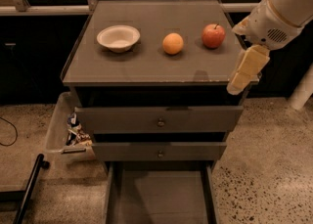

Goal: Place orange into bottom drawer

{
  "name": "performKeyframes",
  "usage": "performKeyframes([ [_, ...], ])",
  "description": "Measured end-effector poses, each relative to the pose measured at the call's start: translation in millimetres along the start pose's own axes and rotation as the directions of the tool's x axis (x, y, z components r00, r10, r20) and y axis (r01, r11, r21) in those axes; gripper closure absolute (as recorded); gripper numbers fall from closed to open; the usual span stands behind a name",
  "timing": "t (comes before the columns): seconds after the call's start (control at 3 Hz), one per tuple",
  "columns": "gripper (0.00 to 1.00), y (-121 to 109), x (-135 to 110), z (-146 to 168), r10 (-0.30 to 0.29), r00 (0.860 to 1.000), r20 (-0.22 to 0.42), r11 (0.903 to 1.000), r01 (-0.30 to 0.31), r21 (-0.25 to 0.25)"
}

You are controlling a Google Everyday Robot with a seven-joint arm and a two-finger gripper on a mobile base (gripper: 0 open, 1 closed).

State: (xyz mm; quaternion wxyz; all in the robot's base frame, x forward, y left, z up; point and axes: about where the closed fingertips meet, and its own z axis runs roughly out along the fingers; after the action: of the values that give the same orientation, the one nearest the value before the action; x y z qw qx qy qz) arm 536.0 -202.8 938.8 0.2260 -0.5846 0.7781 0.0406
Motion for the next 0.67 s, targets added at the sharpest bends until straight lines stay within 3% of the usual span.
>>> performKeyframes([
  [0.33,0.0,-26.8,-19.6,21.6,-0.038,0.996,0.078,0.9992,0.037,0.011],
  [0.67,0.0,-26.8,-19.6,21.6,-0.038,0.996,0.078,0.9992,0.037,0.011],
])
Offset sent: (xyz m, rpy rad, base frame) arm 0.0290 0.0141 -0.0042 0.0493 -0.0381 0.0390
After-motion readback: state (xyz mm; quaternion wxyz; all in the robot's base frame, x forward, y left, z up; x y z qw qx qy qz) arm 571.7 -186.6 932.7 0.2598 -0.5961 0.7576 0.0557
